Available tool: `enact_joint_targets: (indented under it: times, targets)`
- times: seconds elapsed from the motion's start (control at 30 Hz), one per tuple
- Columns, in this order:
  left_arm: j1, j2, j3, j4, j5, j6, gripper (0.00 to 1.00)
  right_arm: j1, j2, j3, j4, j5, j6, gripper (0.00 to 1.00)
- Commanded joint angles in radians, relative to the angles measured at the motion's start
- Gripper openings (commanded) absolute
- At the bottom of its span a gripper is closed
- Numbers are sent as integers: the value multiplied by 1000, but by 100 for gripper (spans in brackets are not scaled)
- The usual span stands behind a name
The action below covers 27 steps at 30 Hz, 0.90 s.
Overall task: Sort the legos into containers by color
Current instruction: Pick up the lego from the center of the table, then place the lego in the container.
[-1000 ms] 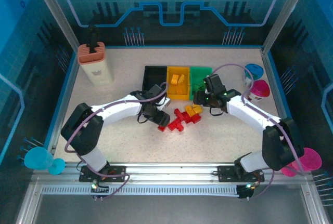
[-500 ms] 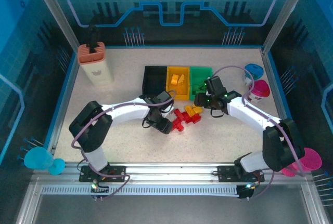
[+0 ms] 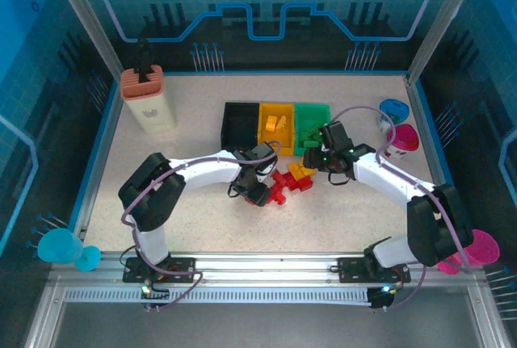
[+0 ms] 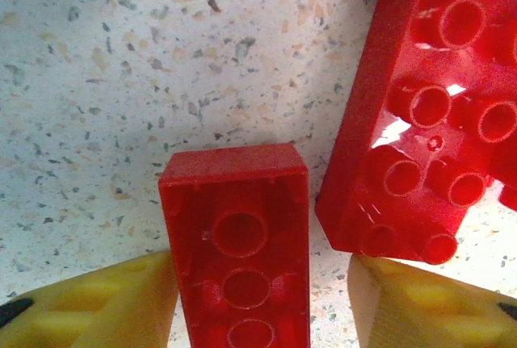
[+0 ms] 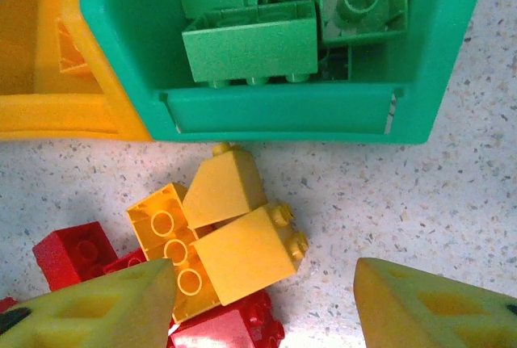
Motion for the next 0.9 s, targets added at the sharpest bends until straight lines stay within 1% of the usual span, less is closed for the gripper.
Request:
enact_joint_targets:
  times: [0.0, 0.07, 0.13, 0.23, 0.33, 0.43, 0.6, 0.67, 0.73, 0.87]
  targets:
    - [-4, 10, 15, -43, -30, -19, 53, -18, -15, -14, 21, -9, 14, 61]
    - [-4, 7, 17, -46, -49, -19, 45, -20, -15, -17, 23, -10, 16, 61]
    - [-3, 0, 20, -48, -58, -19, 41, -21, -19, -20, 25, -11, 16, 61]
    - [8, -30, 22, -48, -74, -19, 38, -24, -29, -26, 24, -11, 14, 61]
    - [39, -94, 26, -41, -67, -16, 38, -30, -41, -34, 23, -11, 12, 61]
    - [91, -168, 39, -29, -50, -15, 37, -32, -52, -40, 20, -14, 12, 61]
    - [217, -242, 80, 23, -21, -25, 35, -31, -61, -60, 33, -38, 31, 60]
    - [266, -232, 113, 43, -15, -28, 35, -25, -62, -70, 40, -47, 37, 61]
    - [310, -188, 168, 39, -28, -22, 35, -18, -65, -80, 42, -53, 40, 60]
    - [368, -90, 264, 47, -34, -21, 34, -1, -83, -99, 35, -50, 46, 60]
